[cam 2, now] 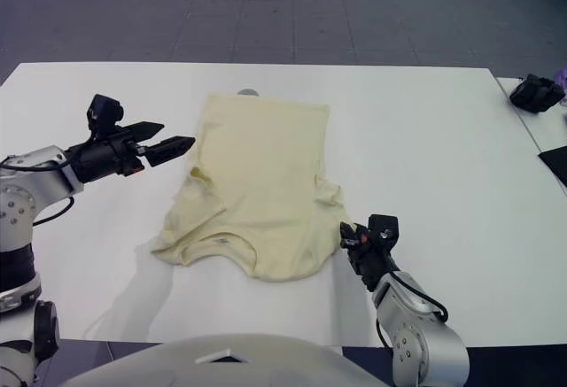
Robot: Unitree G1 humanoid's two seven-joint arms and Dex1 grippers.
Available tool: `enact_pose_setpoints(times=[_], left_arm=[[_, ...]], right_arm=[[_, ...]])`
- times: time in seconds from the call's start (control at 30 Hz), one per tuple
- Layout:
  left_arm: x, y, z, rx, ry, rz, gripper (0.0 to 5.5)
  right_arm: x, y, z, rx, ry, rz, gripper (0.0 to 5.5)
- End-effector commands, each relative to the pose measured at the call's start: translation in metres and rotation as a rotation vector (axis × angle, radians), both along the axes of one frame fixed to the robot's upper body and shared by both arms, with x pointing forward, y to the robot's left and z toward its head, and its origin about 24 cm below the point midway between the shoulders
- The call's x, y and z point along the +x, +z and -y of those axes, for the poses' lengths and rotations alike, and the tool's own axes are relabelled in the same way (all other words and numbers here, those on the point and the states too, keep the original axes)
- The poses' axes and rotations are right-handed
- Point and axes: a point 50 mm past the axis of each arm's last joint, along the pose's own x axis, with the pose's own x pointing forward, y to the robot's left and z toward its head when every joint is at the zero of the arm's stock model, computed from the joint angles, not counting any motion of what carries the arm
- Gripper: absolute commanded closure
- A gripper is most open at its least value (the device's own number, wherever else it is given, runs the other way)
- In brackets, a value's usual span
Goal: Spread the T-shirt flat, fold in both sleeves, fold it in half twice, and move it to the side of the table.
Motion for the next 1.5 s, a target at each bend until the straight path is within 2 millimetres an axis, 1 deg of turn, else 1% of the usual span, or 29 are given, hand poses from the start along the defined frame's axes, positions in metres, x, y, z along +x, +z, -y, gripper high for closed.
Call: enact_pose_setpoints(times=[0.03, 0.17, 0.4, 0.47, 0.53, 0.63, 0.7, 0.77, 0.83, 1.07, 1.1, 1.13, 1.17, 1.2, 1.27, 1.37, 1.43, 1.5], left_arm=[[0.003, 0.0, -0.002, 0.014, 0.021, 0.007, 0.1], [0.004, 0.0, -0.003, 0.02, 0.032, 0.006, 0.1], [0.004, -0.003, -0.008, 0.042, 0.065, -0.008, 0.1], [0.004, -0.004, -0.009, 0.044, 0.066, -0.01, 0.1], [0.005, -0.005, -0.009, 0.046, 0.068, -0.014, 0.1], [0.004, -0.007, -0.01, 0.049, 0.071, -0.023, 0.1], [0.003, -0.01, -0.008, 0.048, 0.064, -0.032, 0.1], [0.0, -0.012, -0.008, 0.047, 0.066, -0.036, 0.1], [-0.001, -0.013, -0.008, 0.042, 0.07, -0.037, 0.1], [0.003, -0.014, -0.001, 0.038, 0.051, -0.04, 0.1], [0.004, -0.015, 0.0, 0.039, 0.045, -0.041, 0.1], [0.005, -0.015, 0.001, 0.039, 0.038, -0.042, 0.1], [0.005, -0.015, 0.002, 0.04, 0.034, -0.041, 0.1], [0.005, -0.015, 0.002, 0.04, 0.034, -0.041, 0.1], [0.004, -0.015, 0.0, 0.041, 0.039, -0.041, 0.1], [0.002, -0.016, -0.003, 0.043, 0.046, -0.047, 0.1], [-0.001, -0.02, -0.007, 0.058, 0.06, -0.058, 0.1], [-0.007, -0.025, -0.012, 0.084, 0.069, -0.077, 0.1]], right_arm=[[-0.003, -0.007, 0.001, -0.003, 0.002, -0.051, 4.83], [-0.002, -0.007, 0.007, -0.02, -0.019, -0.05, 5.48], [-0.002, -0.004, 0.032, -0.087, -0.083, -0.046, 5.48], [0.0, 0.001, 0.039, -0.111, -0.102, -0.027, 5.48], [0.004, 0.011, 0.039, -0.118, -0.1, 0.012, 5.48], [0.013, 0.029, 0.026, -0.102, -0.05, 0.078, 5.48], [0.016, 0.039, 0.01, -0.07, 0.003, 0.112, 5.48], [0.018, 0.044, -0.006, -0.042, 0.076, 0.124, 5.48], [0.02, 0.044, -0.018, -0.019, 0.133, 0.115, 5.48], [0.04, 0.028, -0.056, 0.049, 0.334, 0.05, 5.48], [0.041, 0.027, -0.06, 0.081, 0.355, 0.042, 5.22], [0.041, 0.027, -0.064, 0.127, 0.366, 0.04, 5.16], [0.043, 0.029, -0.066, 0.159, 0.367, 0.048, 4.97], [0.044, 0.032, -0.065, 0.183, 0.359, 0.063, 4.78], [0.046, 0.04, -0.058, 0.22, 0.32, 0.099, 4.47], [0.044, 0.052, -0.036, 0.212, 0.243, 0.162, 4.01], [0.044, 0.063, -0.014, 0.099, 0.19, 0.213, 3.63], [0.039, 0.067, 0.005, -0.112, 0.215, 0.213, 3.28]])
